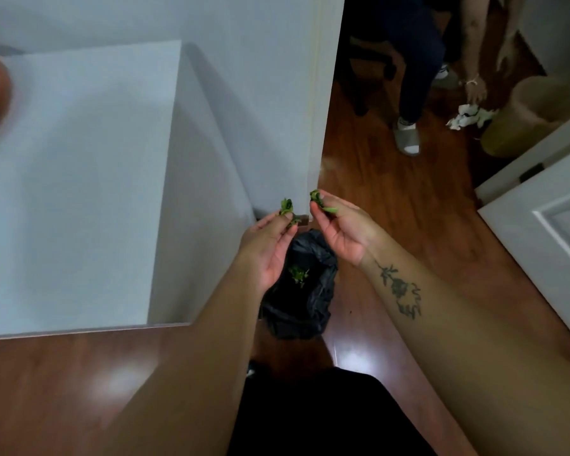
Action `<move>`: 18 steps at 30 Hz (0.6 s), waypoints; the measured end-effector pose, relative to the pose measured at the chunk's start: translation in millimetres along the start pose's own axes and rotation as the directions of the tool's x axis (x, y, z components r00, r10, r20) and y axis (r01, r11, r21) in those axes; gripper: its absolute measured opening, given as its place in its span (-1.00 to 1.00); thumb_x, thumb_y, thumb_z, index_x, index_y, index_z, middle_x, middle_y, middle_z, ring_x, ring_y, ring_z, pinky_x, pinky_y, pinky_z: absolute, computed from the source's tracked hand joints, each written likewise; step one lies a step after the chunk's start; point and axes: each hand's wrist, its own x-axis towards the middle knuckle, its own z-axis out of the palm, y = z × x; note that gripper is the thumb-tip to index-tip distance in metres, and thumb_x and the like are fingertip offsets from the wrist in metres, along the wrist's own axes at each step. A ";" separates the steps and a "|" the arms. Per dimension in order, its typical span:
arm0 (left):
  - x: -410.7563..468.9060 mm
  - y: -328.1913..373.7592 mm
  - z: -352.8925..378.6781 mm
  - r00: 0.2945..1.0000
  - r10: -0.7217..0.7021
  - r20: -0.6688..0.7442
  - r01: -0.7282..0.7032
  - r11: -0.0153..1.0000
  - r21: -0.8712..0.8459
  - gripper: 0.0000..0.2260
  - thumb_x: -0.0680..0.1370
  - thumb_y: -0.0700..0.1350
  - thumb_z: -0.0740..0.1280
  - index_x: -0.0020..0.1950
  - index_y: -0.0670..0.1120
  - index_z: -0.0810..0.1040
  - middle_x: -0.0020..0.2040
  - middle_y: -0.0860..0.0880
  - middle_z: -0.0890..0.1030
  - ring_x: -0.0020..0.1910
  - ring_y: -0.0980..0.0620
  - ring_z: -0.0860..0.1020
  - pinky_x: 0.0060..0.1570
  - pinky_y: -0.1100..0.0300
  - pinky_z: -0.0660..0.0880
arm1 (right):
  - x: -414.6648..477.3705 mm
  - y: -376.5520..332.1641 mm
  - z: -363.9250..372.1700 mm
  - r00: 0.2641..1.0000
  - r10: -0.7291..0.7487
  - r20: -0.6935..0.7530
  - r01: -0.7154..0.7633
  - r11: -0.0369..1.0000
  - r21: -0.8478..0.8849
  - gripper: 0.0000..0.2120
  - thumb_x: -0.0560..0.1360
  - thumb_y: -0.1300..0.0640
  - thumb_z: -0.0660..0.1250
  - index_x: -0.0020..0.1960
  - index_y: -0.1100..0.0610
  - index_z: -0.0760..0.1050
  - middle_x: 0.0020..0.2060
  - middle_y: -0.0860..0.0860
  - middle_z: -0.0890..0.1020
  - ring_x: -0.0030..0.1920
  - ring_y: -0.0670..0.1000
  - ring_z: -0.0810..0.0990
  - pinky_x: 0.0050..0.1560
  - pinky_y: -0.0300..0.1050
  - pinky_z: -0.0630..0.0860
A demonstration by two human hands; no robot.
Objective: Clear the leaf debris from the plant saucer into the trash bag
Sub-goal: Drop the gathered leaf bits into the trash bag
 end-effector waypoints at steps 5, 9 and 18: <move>44.2 -45.6 -36.9 0.999 -0.027 -0.043 0.029 0.997 0.065 -0.89 0.54 -0.38 0.34 -0.14 -0.23 0.59 -0.31 -0.04 0.68 -0.19 0.09 0.64 -0.14 0.31 0.61 | 42.7 25.8 -51.4 0.998 0.012 -0.057 -0.011 1.000 0.016 -0.93 0.51 0.40 0.29 -0.05 0.36 0.54 -0.13 0.18 0.62 -0.23 -0.03 0.67 -0.12 -0.26 0.64; 81.1 -82.0 -71.6 0.994 -0.062 -0.091 0.072 0.991 0.113 -0.88 0.53 -0.37 0.35 -0.17 -0.21 0.59 -0.31 -0.03 0.68 -0.15 0.06 0.63 -0.12 0.31 0.60 | 76.9 52.4 -95.7 0.996 0.023 -0.092 -0.027 0.999 -0.037 -0.93 0.52 0.36 0.30 -0.04 0.32 0.55 -0.11 0.16 0.63 -0.21 -0.06 0.67 -0.07 -0.29 0.62; 149.2 -152.7 -142.4 0.984 -0.127 -0.126 0.159 0.944 0.290 -0.93 0.55 -0.33 0.35 -0.05 -0.22 0.61 -0.17 -0.06 0.69 -0.11 0.08 0.64 -0.14 0.32 0.59 | 145.1 117.8 -173.7 0.985 0.075 -0.158 -0.098 0.986 -0.138 -0.94 0.51 0.35 0.31 -0.07 0.26 0.55 -0.14 0.10 0.62 -0.08 -0.05 0.61 -0.08 -0.32 0.62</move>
